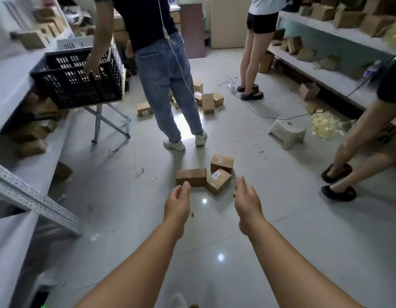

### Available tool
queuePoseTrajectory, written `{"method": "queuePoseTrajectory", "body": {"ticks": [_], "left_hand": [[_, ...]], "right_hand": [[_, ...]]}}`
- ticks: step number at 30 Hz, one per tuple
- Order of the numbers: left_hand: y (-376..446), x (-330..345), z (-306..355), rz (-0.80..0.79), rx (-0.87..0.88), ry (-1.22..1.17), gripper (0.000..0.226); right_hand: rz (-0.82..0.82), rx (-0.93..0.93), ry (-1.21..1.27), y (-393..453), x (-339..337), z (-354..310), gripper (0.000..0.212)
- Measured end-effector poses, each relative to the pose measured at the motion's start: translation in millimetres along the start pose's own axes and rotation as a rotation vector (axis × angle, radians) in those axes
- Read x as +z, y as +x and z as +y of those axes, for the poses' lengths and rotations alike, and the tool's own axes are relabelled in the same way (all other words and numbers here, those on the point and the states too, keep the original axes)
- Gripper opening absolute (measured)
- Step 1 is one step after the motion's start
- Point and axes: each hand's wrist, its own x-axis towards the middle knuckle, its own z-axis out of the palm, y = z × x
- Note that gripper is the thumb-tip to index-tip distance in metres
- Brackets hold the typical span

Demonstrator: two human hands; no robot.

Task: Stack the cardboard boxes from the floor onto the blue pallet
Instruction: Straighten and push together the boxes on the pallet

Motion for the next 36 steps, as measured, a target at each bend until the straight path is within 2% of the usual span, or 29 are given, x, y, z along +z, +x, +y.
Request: {"method": "queuePoseTrajectory", "body": {"ticks": [5, 16, 24, 30, 36], "left_hand": [[74, -13, 22, 0.040, -0.036, -0.002, 0.059], [226, -26, 76, 0.039, -0.124, 0.077, 0.059], [330, 6, 91, 0.068, -0.202, 0.131, 0.060], [418, 44, 103, 0.120, -0.286, 0.112, 0.060], [505, 66, 82, 0.119, -0.353, 0.137, 0.062]], "right_hand": [[-0.031, 0.015, -0.035, 56, 56, -24, 0.053], [0.026, 0.123, -0.020, 180, 139, -60, 0.051], [0.044, 0.227, -0.015, 298, 168, -64, 0.051], [0.018, 0.313, -0.077, 403, 189, -81, 0.041], [0.017, 0.377, -0.173, 496, 211, -55, 0.051]]}}
